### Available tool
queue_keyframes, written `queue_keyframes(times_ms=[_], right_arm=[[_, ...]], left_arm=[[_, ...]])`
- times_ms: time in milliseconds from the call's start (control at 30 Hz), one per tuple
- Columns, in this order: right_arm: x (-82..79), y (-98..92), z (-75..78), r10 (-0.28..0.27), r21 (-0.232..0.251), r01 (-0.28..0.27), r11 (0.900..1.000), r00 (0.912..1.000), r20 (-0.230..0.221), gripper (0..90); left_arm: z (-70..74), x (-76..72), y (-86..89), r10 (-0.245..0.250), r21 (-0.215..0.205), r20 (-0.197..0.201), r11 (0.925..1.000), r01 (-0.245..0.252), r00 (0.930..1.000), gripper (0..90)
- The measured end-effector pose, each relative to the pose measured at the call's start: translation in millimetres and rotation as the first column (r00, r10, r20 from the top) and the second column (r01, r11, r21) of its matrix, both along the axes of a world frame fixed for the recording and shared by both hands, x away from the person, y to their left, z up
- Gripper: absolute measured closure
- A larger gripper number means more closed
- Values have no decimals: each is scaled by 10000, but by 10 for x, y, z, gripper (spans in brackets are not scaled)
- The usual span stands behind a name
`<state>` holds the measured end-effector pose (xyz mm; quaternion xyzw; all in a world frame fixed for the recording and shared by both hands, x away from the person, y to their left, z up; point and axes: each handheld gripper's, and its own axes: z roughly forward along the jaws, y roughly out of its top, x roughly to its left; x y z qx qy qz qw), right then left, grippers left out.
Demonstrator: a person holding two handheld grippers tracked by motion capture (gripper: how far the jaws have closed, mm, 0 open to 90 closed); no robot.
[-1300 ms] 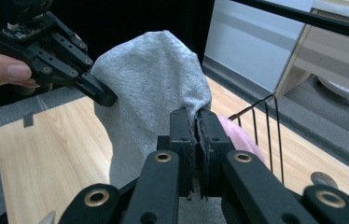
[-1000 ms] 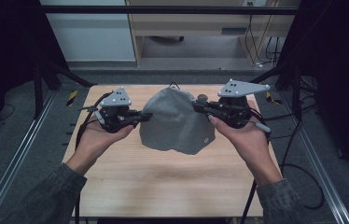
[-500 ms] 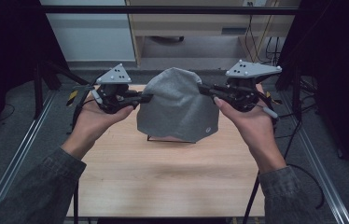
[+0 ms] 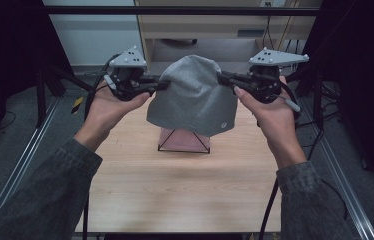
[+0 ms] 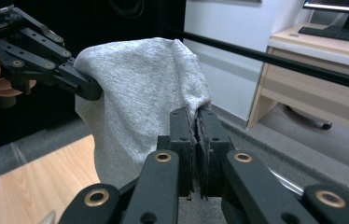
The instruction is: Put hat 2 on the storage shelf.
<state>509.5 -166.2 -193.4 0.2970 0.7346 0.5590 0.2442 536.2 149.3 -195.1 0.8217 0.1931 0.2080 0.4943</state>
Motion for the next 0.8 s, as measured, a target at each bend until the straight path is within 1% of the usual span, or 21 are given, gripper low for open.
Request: queue_keyframes(times_ms=[33, 67, 100, 133, 167, 200, 233, 267, 333, 367, 467, 533, 600, 800], right_arm=[[14, -4, 13, -47, 63, 47, 10000, 10000, 6, 865], [39, -7, 27, -85, 120, 84, 9999, 10000, 38, 865], [77, -3, 34, -126, 129, 126, 9998, 9999, 22, 865], [100, 3, 35, -172, 118, 172, 9998, 9999, 10, 864], [137, 14, 31, -233, 44, 232, 9997, 9997, 38, 865], [191, 27, 19, -352, -111, 352, 9993, 9994, 36, 865], [236, 36, 10, -419, -133, 420, 9990, 9991, 58, 865], [273, 39, 5, -450, -134, 451, 9989, 9989, 104, 865], [360, 39, -1, -554, 45, 554, 9985, 9984, 109, 865], [412, 39, -2, -610, 129, 608, 9981, 9981, 126, 865], [514, 48, -2, -726, 160, 723, 9973, 9972, 190, 865], [574, 50, -2, -830, 223, 824, 9964, 9962, 282, 865], [630, 47, -14, -866, 390, 853, 9956, 9957, 327, 865], [790, 61, -74, -1157, 466, 1140, 9924, 9926, 372, 865]], left_arm=[[54, 41, 0, 49, -52, 85, 10000, -48, 10000, 867], [54, 41, 0, 49, -52, 85, 10000, -48, 10000, 867], [86, 98, 1, 145, -133, 102, 9998, -144, 9998, 867], [91, 129, -1, 196, -222, 77, 9996, -194, 9998, 867], [91, 129, -1, 196, -222, 77, 9996, -194, 9998, 866], [101, 177, 3, 180, -149, 80, 9997, -179, 9998, 867], [106, 257, 5, 222, -236, 136, 9995, -219, 9997, 867], [105, 306, 12, 215, -284, 132, 9994, -211, 9997, 866], [91, 398, 15, 343, -575, 154, 9978, -334, 9993, 867], [85, 434, 16, 397, -549, 167, 9977, -388, 9991, 867], [50, 513, 8, 574, -753, 137, 9956, -562, 9983, 867], [27, 562, 5, 712, -685, 240, 9952, -694, 9972, 867], [0, 611, 2, 890, -930, 223, 9919, -866, 9958, 867], [-41, 740, -8, 1131, -1247, 273, 9862, -1088, 9932, 866]])
